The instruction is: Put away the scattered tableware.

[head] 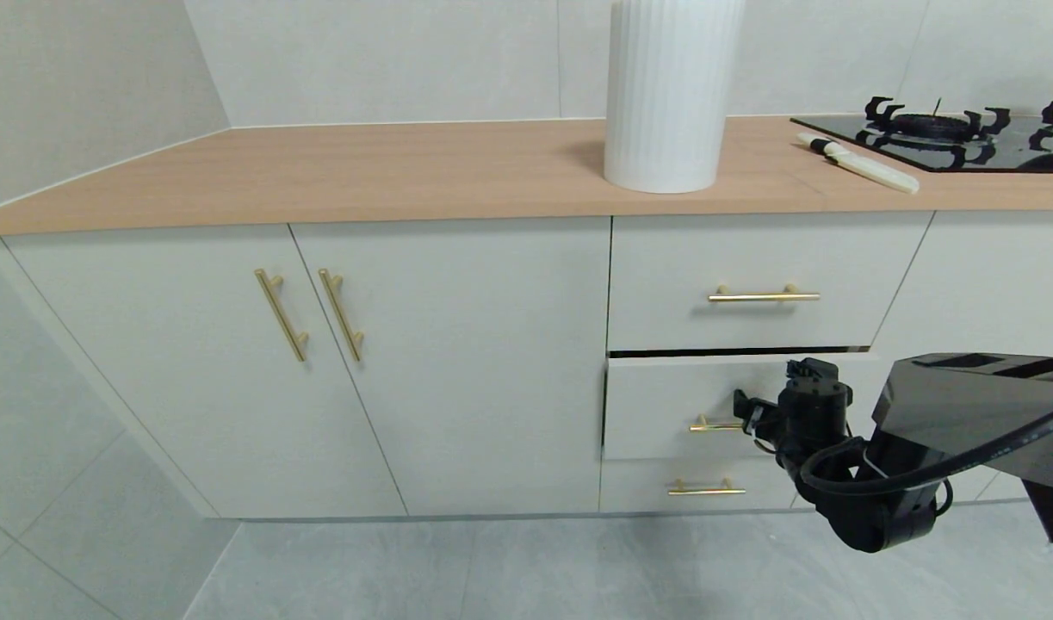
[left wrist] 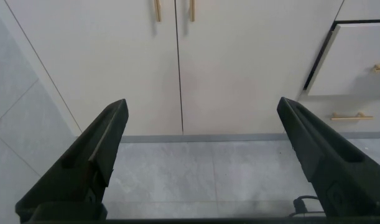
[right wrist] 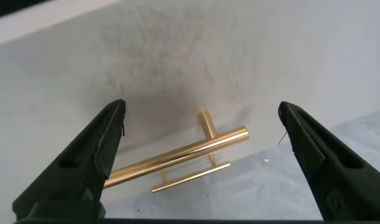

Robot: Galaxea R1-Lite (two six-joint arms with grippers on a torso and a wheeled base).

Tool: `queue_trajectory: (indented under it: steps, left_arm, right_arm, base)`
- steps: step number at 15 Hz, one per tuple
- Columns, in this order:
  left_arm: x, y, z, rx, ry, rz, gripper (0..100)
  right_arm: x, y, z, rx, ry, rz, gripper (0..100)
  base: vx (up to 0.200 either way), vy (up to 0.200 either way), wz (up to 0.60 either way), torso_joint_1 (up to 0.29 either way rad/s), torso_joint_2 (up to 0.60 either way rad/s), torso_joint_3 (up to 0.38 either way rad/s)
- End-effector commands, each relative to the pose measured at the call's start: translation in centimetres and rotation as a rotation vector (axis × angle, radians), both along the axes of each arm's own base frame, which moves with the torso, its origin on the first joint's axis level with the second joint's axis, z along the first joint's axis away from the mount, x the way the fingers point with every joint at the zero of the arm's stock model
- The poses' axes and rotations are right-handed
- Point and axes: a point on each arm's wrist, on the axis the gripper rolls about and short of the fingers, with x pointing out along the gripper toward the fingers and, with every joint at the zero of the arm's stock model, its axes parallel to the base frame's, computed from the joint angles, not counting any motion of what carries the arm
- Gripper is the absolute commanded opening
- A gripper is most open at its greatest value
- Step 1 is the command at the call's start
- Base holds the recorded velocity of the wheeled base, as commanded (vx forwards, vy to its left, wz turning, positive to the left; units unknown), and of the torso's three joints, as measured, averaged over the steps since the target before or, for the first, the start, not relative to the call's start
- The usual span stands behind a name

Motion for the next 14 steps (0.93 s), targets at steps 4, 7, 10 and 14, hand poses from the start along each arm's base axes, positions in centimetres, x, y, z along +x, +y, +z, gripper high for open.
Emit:
queue_trajectory:
  steps: [4,7,10,14]
  left_arm:
    - [0.0,0.0,0.0,0.000,0.000,0.000,100]
    - [0.0,0.0,0.0,0.000,0.000,0.000,100]
    - [0.0,0.0,0.0,0.000,0.000,0.000,100]
    - [0.0,0.0,0.0,0.000,0.000,0.000,100]
  right_arm:
    - [1.4,-1.0,-0.7,-0.002,-0.021,-0.065,100]
    - [2.1,-1.5,-0.9,-0.003,-0.037,-0.100,100]
    - [2.3,-1.5,-0.9,0.000,-0.044,-0.103,100]
    - [2.9,-1.7,-0.9,0.008,-0.075,-0.117,100]
  base:
    - [0.000,0.000,0.00,0.000,0.00,0.000]
    - [0.000,0.000,0.00,0.000,0.00,0.000]
    - [0.000,0.000,0.00,0.000,0.00,0.000]
    - [0.000,0.000,0.00,0.000,0.00,0.000]
